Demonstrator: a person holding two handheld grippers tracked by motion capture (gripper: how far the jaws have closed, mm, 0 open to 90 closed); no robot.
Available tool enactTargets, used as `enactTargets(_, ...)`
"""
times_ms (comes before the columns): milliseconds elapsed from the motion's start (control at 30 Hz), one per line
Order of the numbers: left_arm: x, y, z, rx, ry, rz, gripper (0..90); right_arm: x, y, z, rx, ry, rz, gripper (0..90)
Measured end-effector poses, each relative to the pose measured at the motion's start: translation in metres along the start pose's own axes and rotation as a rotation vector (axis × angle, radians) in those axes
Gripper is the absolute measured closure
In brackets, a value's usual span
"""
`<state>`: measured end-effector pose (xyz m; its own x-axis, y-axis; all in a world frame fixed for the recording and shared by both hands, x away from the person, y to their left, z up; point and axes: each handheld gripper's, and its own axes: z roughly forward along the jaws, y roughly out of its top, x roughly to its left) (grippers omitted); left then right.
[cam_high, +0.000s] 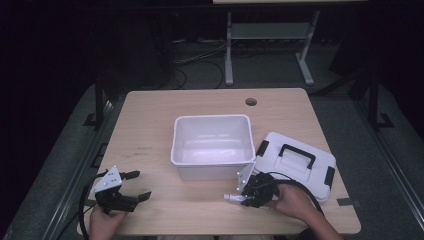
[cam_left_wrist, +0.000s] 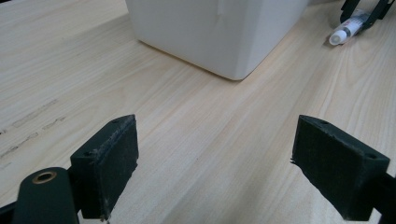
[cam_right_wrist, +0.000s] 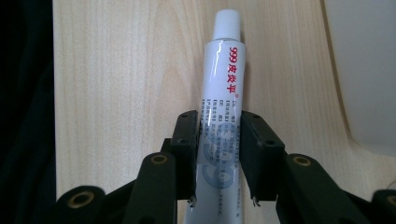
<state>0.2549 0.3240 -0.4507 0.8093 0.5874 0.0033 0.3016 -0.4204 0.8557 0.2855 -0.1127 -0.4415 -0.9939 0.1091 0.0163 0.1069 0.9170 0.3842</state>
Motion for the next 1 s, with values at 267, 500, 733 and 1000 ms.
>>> enactTargets(267,0.0003,0.0,-0.0008,-0.003,-0.002,-0.003,13.8,-0.0004,0.0002,0.0013,-0.001,-0.003,-0.01,68.8)
enactTargets(500,0.0003,-0.0001,-0.001,-0.001,-0.001,-0.002,13.8,0.0007,0.0003,0.001,0.002,-0.008,-0.015,69.9)
enactTargets(733,0.0005,-0.0005,-0.0022,-0.009,0.0,-0.008,13.8,-0.001,0.0002,0.0006,0.001,0.014,-0.008,70.5)
enactTargets(1000,0.0004,-0.0002,-0.002,-0.008,-0.002,-0.007,13.8,0.0015,0.0006,-0.0016,-0.002,0.027,-0.01,70.7)
